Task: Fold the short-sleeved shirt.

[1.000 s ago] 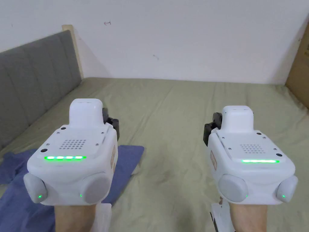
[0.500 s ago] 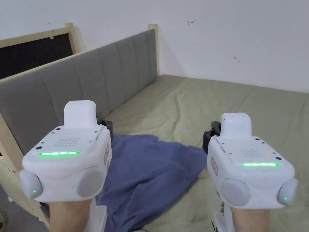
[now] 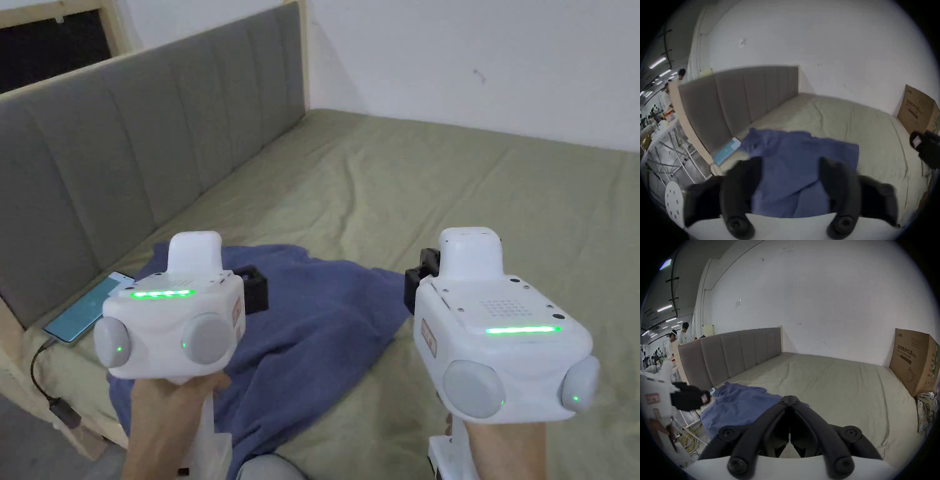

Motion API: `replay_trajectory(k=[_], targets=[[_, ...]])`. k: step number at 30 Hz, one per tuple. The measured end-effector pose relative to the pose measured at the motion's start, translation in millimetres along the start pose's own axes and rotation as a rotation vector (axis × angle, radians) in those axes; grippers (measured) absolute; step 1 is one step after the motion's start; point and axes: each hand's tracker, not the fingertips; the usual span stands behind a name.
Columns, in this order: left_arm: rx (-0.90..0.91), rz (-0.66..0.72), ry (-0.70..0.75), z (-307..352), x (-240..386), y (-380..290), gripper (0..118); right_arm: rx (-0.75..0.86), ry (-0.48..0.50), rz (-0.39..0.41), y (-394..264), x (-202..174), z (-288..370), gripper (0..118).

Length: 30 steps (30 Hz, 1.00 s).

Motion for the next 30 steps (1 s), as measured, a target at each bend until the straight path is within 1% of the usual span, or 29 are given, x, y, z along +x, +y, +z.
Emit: replay_trajectory(k=[1,2,3,4,7,10,12,14,15,16,17,18,19,20,21,23,24,25,26,27,30], targets=[[-0.042,0.01,-0.022,-16,1,-5,87,-0.014,-0.003,-0.004,-3,1,-5,2],[-0.102,0.006,-0.033,-30,3,-10,98,-0.028,-0.006,-0.007,-7,2,-9,2],[-0.138,0.005,-0.046,-43,4,-15,108,-0.038,-0.01,-0.009,-10,3,-12,2],[-0.176,0.014,-0.055,-57,6,-20,111,-0.052,-0.018,-0.01,-13,4,-16,2],[-0.298,0.011,-0.085,-95,9,-31,111,-0.095,-0.027,-0.015,-24,8,-28,2],[-0.403,-0.024,-0.104,-129,16,-40,111,-0.134,-0.028,-0.03,-32,12,-39,2],[-0.467,-0.059,-0.135,-142,24,-48,111,-0.15,-0.036,-0.031,-37,14,-44,2],[-0.541,-0.06,-0.171,-157,30,-57,112,-0.168,-0.041,-0.036,-41,16,-49,2],[-0.554,-0.083,-0.159,-161,33,-62,113,-0.174,-0.042,-0.04,-42,18,-51,2],[-0.51,-0.117,-0.128,-161,36,-63,113,-0.183,-0.044,-0.044,-44,19,-52,2],[-0.521,-0.104,-0.13,-160,37,-60,111,-0.191,-0.046,-0.048,-45,20,-53,2],[-0.522,-0.096,-0.127,-158,36,-57,103,-0.195,-0.048,-0.051,-46,21,-53,2],[-0.514,-0.078,-0.123,-157,33,-56,89,-0.199,-0.051,-0.056,-48,22,-53,2],[-0.485,-0.068,-0.127,-154,30,-53,73,-0.203,-0.053,-0.061,-49,23,-53,2],[-0.477,-0.065,-0.123,-153,29,-50,48,-0.207,-0.055,-0.064,-49,23,-54,2],[-0.474,-0.058,-0.106,-143,29,-43,11,-0.217,-0.059,-0.077,-50,24,-53,2],[-0.484,-0.043,-0.075,-143,27,-42,4,-0.22,-0.057,-0.086,-50,24,-52,2],[-0.502,-0.041,-0.053,-145,24,-42,4,-0.218,-0.054,-0.094,-50,25,-50,2],[-0.519,0.012,-0.111,-144,19,-41,4,-0.217,-0.053,-0.096,-49,25,-48,2],[-0.511,0.03,-0.103,-139,18,-37,4,-0.216,-0.054,-0.09,-48,25,-45,2],[-0.514,0.013,-0.108,-128,20,-27,4,-0.204,-0.067,-0.069,-45,29,-39,2]])
